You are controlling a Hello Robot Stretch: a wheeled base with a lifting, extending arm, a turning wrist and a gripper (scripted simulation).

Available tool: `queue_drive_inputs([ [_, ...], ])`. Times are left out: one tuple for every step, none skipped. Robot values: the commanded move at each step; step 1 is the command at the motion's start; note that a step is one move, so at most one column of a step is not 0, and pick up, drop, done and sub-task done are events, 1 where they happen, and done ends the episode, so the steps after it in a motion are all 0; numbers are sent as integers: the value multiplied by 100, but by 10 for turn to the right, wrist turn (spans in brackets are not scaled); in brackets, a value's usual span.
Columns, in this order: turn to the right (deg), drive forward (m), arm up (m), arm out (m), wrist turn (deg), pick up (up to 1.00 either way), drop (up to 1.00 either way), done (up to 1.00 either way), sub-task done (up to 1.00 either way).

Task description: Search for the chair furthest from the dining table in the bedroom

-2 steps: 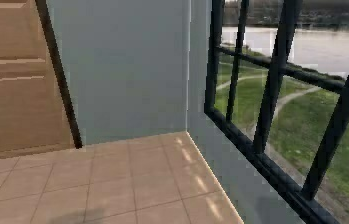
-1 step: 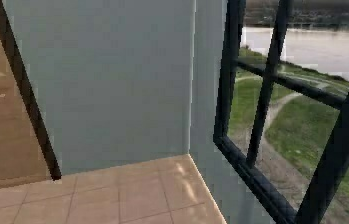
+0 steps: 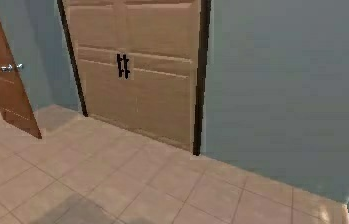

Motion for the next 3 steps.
queue_drive_inputs([
  [-450, 0, 0, 0, 0, 0, 0, 0, 0],
  [-450, 0, 0, 0, 0, 0, 0, 0, 0],
  [450, 0, 0, 0, 0, 0, 0, 0, 0],
])
